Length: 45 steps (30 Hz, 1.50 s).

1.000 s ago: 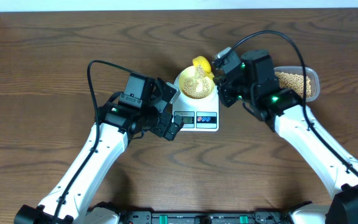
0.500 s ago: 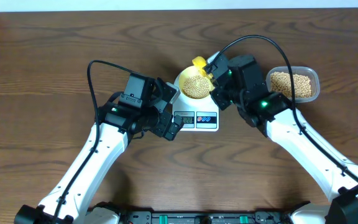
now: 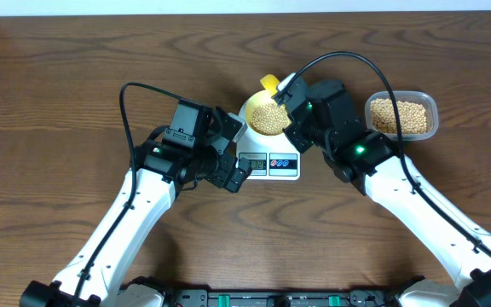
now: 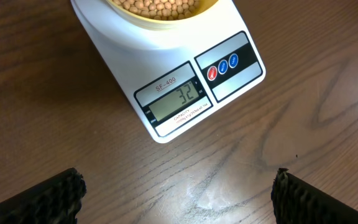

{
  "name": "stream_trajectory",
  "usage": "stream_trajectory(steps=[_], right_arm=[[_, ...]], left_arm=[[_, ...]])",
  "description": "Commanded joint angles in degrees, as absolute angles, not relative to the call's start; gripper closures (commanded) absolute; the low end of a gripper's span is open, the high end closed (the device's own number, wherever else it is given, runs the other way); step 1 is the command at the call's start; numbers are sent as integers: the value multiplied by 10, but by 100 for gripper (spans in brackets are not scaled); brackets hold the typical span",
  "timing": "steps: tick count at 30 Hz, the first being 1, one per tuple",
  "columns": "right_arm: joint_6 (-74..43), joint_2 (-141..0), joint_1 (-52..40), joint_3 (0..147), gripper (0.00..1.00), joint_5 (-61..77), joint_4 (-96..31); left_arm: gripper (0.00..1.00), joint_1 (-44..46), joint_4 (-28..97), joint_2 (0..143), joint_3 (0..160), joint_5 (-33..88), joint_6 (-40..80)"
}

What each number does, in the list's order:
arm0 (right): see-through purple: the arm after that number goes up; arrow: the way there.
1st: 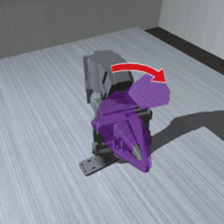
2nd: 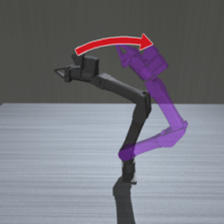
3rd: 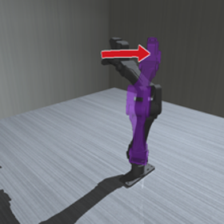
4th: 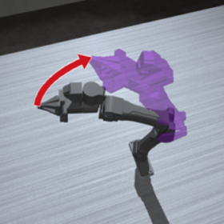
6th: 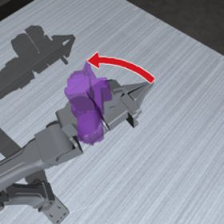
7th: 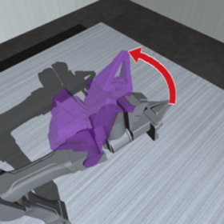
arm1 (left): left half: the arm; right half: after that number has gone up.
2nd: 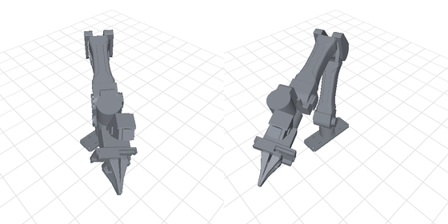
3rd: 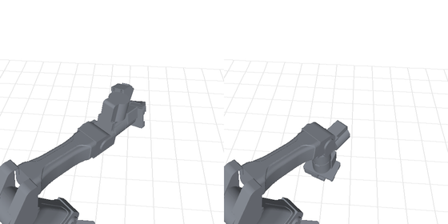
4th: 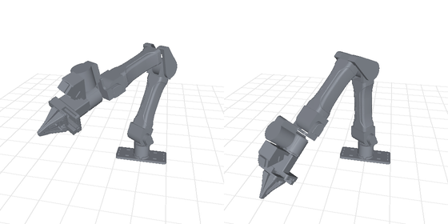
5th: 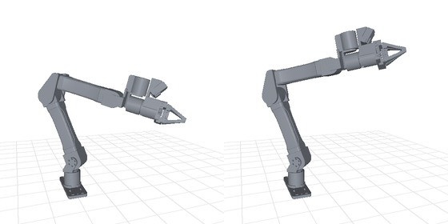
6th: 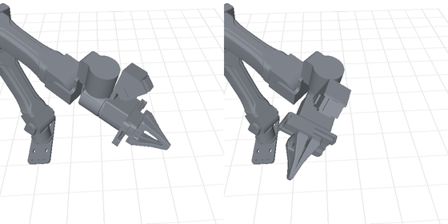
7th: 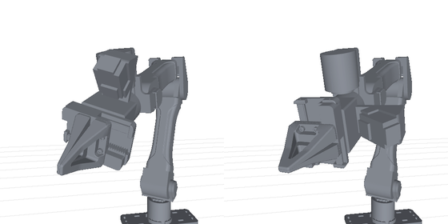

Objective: Scoop item into bowl and weigh 50g on scale
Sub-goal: 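Carry the empty scoop back right over the soybean tub, then lower the scoop into the soybean tub for another scoop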

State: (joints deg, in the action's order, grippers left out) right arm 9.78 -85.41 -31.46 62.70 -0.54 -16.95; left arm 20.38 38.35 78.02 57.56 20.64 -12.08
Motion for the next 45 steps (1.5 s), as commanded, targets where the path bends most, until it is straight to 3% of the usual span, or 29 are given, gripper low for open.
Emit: stream_trajectory(steps=[1, 7, 13, 25, 45], right_arm=[[-41, -844, -298, 629, 99, -1, -171], [-110, -828, -223, 629, 99, 116, -165], [-134, -775, -75, 629, 99, 236, -189], [-150, -751, 133, 629, 99, 177, -342], [-122, -760, 168, 629, 99, 46, -282]], left_arm=[[2, 204, 383, 782, 572, 203, -128], [2, 204, 383, 782, 572, 203, -128], [2, 204, 383, 782, 572, 203, -128], [2, 204, 383, 782, 572, 203, -128], [2, 204, 383, 782, 572, 203, -128]])
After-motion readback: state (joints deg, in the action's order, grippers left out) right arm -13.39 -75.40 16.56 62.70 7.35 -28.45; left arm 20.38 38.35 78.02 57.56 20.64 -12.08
